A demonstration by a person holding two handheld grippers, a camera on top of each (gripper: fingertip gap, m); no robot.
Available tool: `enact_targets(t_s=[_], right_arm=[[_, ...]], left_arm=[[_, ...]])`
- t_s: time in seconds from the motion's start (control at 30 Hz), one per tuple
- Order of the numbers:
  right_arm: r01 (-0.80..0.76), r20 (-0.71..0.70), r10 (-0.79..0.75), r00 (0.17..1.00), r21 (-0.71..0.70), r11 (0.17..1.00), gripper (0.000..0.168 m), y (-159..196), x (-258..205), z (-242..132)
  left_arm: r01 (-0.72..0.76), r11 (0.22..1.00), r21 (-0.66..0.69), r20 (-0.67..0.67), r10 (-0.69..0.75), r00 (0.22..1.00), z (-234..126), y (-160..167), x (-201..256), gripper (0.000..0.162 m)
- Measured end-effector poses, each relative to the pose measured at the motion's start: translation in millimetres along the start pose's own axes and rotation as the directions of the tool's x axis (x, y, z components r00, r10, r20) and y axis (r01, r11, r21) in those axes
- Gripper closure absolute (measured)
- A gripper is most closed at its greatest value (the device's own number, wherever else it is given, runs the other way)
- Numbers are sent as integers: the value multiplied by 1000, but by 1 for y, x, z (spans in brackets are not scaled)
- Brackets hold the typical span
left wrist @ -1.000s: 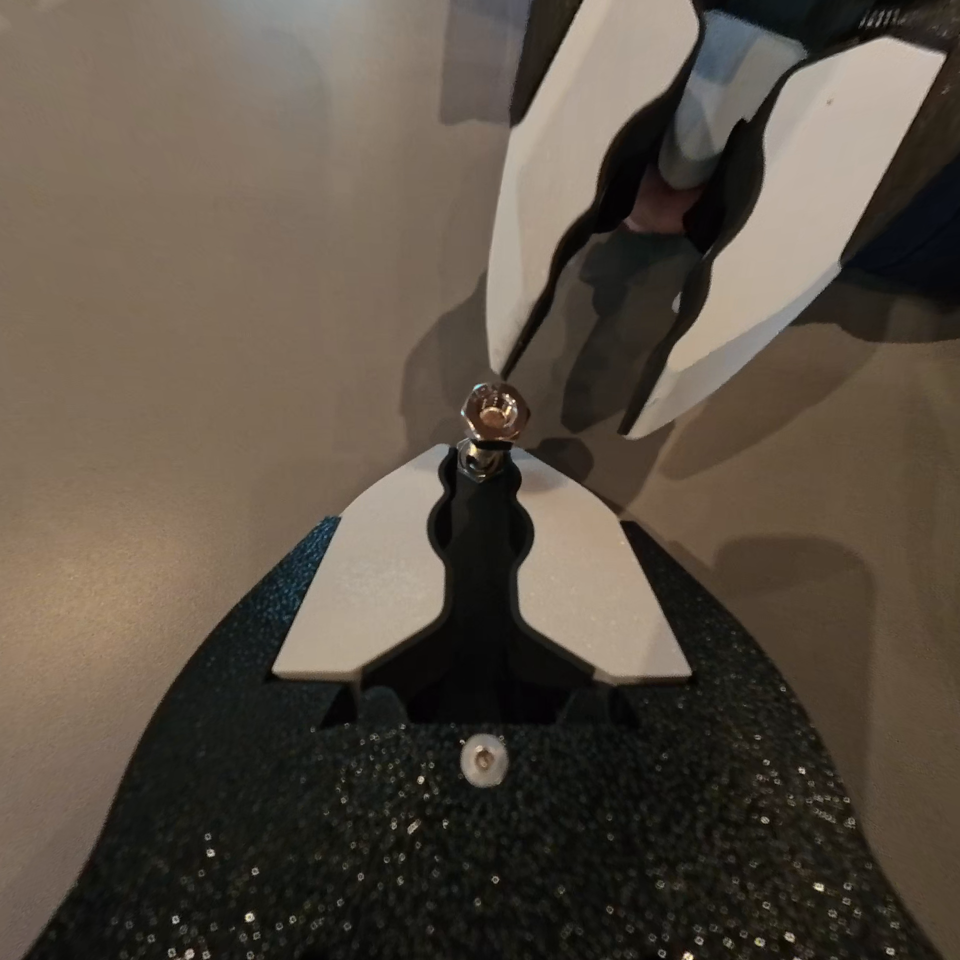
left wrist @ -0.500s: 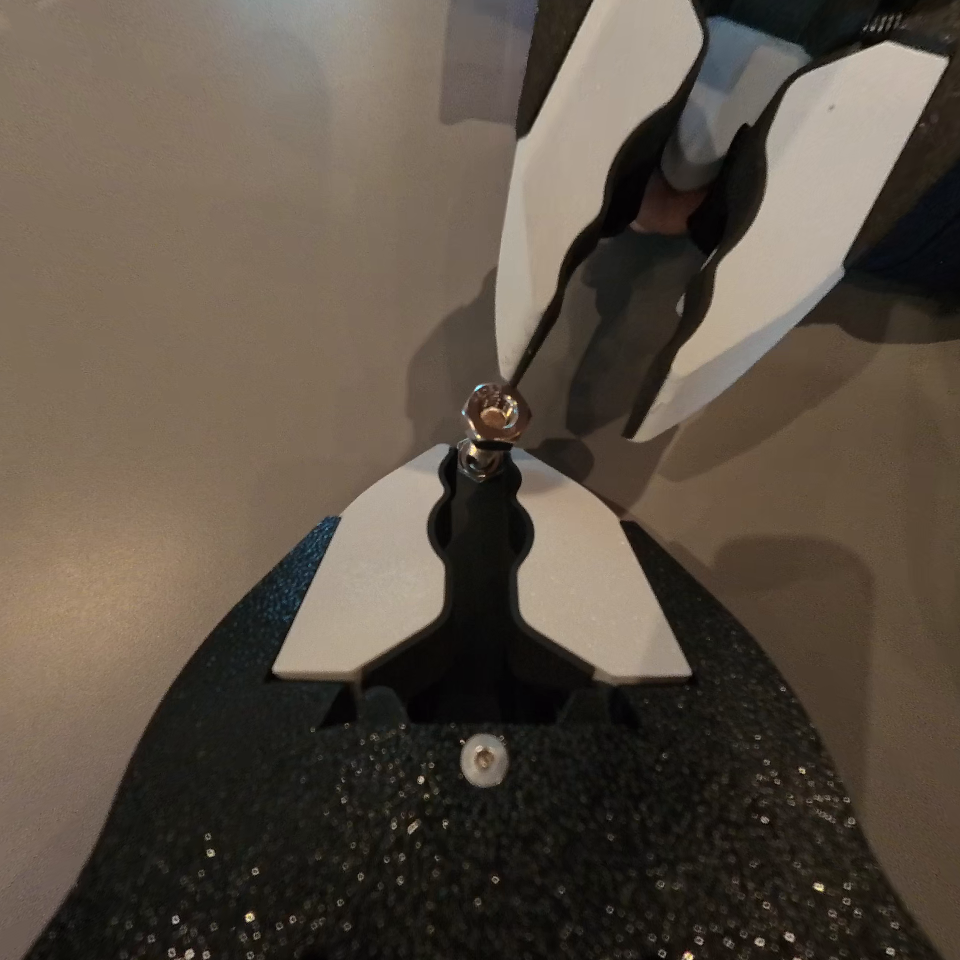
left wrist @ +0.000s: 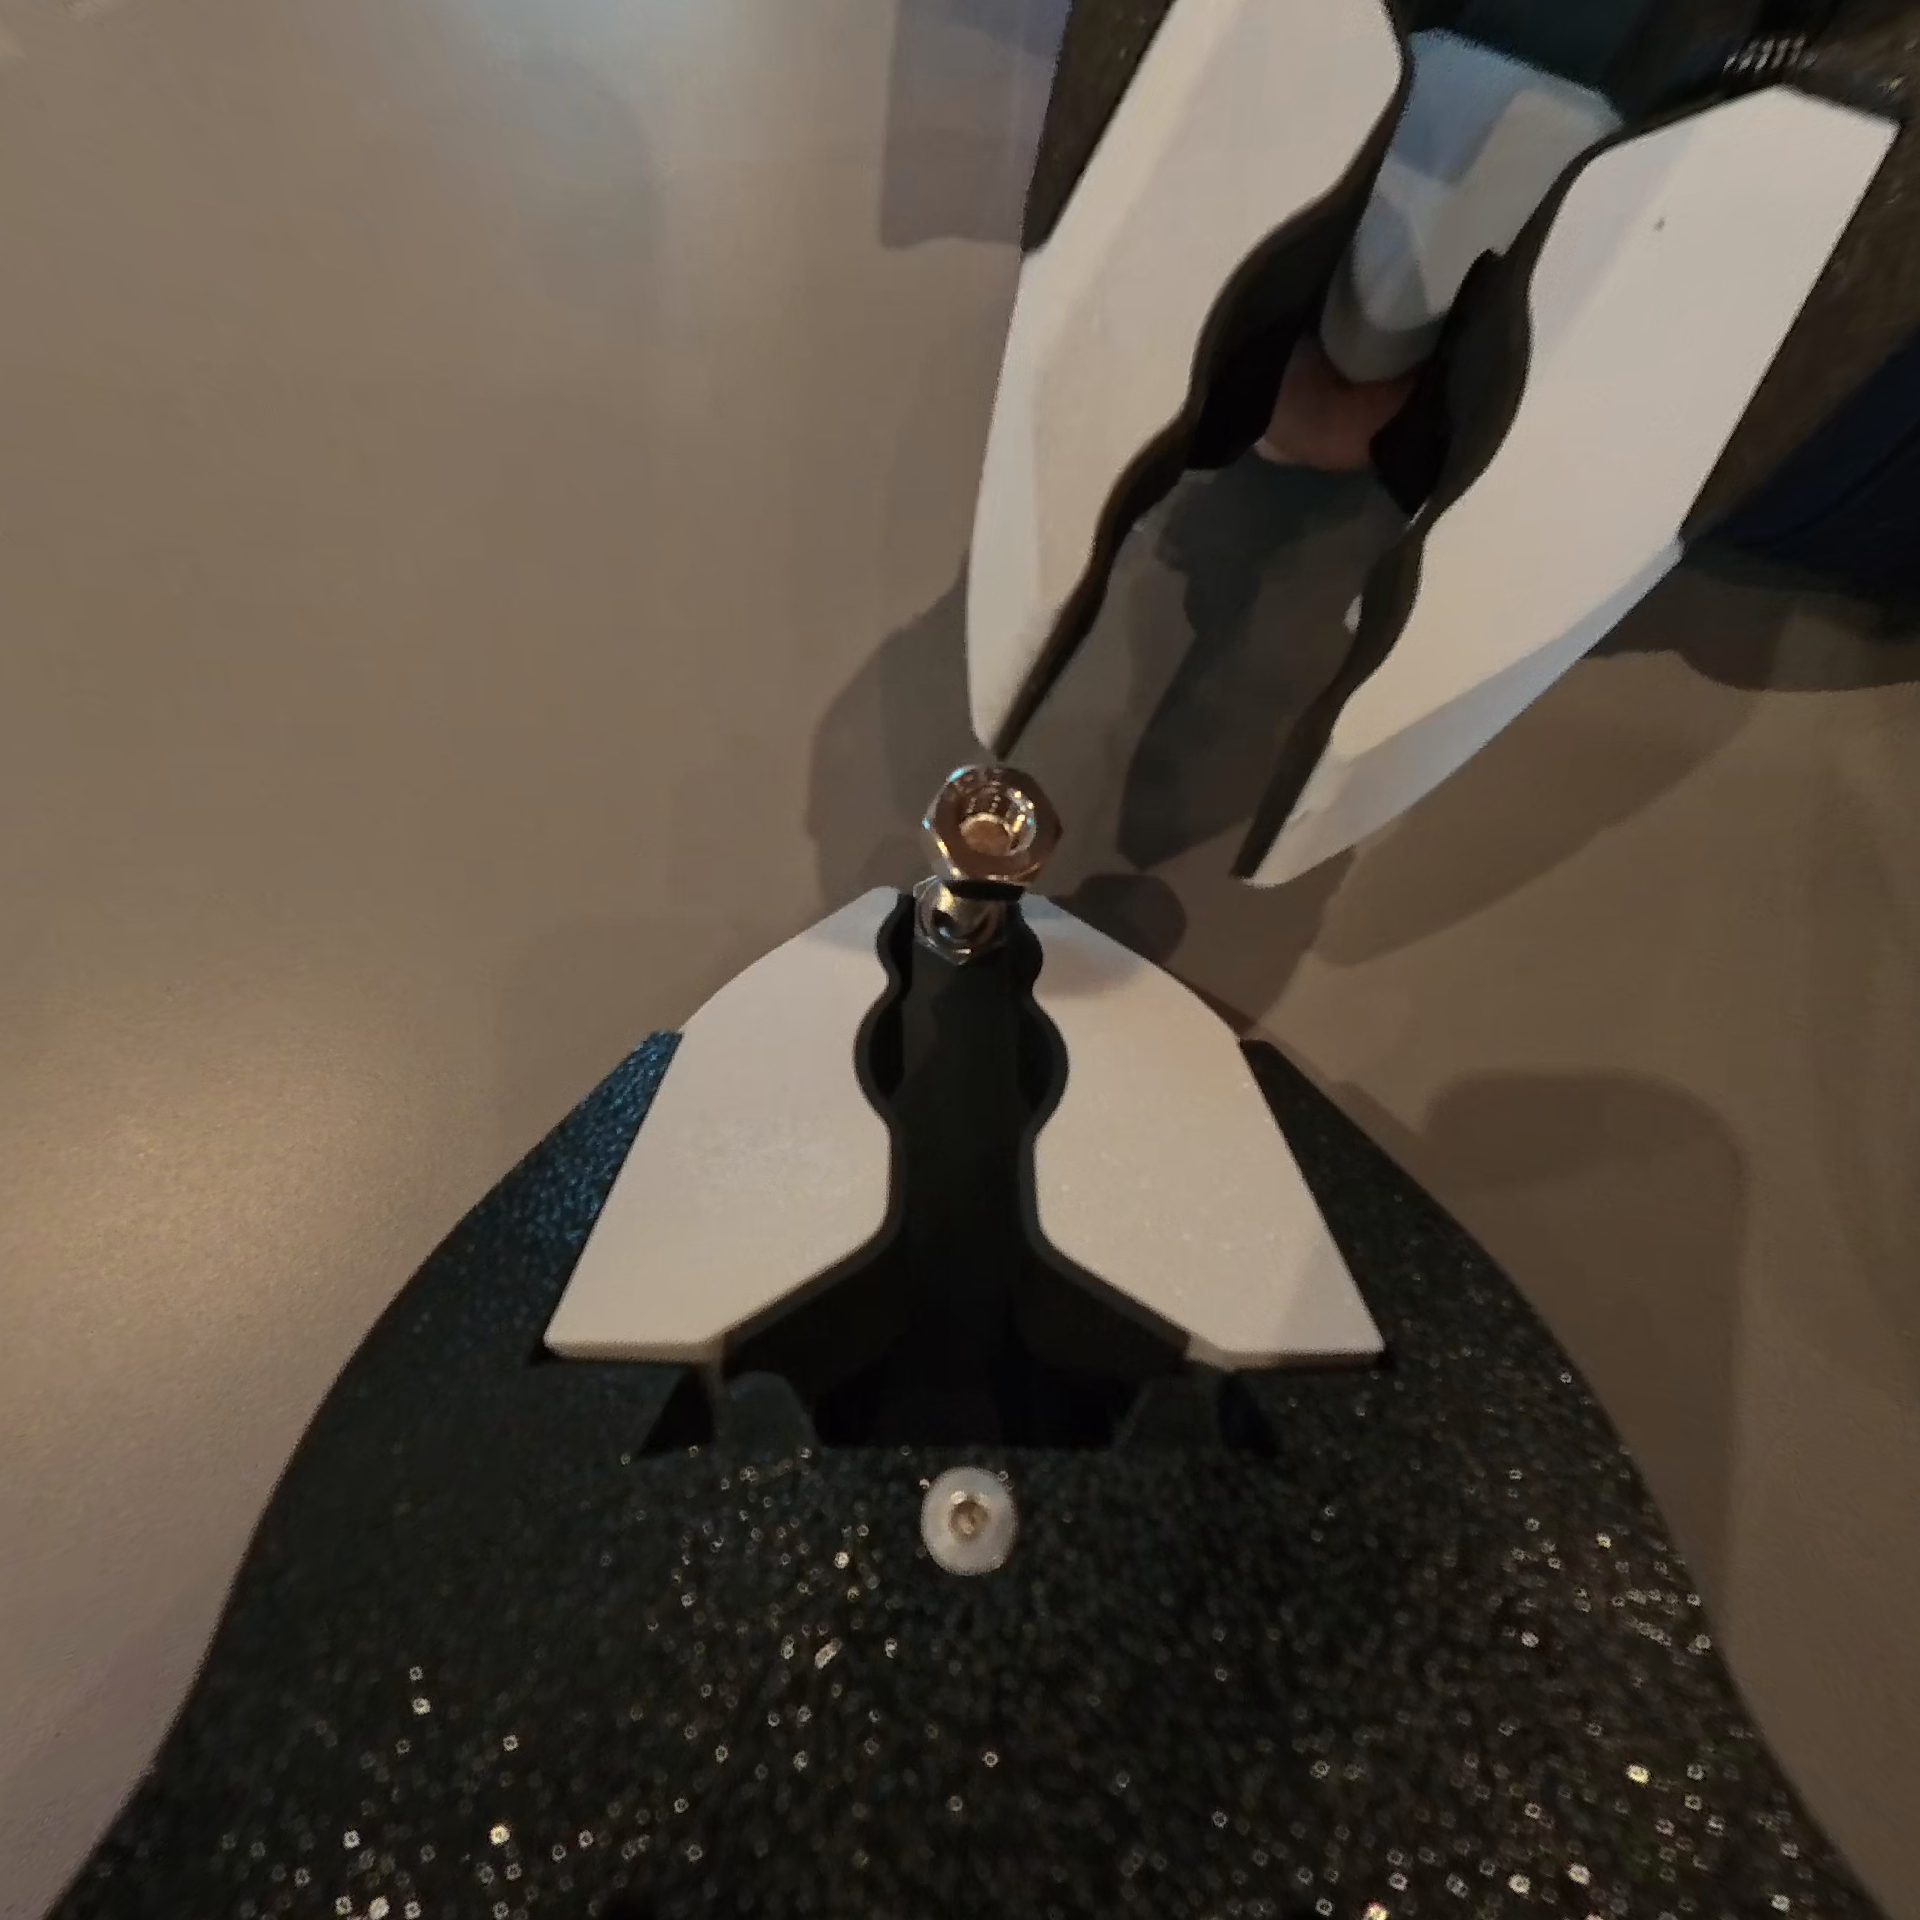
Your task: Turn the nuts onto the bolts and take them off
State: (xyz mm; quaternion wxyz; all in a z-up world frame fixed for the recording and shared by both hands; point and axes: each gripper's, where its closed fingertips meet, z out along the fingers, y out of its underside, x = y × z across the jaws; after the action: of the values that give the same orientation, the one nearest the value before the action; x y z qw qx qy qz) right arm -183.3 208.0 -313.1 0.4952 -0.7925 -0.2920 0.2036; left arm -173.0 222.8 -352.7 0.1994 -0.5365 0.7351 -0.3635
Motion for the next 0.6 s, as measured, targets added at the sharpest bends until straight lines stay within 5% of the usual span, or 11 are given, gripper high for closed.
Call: enact_targets(t_s=[0.6], right_arm=[[30, 59, -32, 998, 34, 999, 131, -9, -3, 8]], left_arm=[[1, 1000, 0, -1, -1, 1000, 0, 0, 0, 145]])
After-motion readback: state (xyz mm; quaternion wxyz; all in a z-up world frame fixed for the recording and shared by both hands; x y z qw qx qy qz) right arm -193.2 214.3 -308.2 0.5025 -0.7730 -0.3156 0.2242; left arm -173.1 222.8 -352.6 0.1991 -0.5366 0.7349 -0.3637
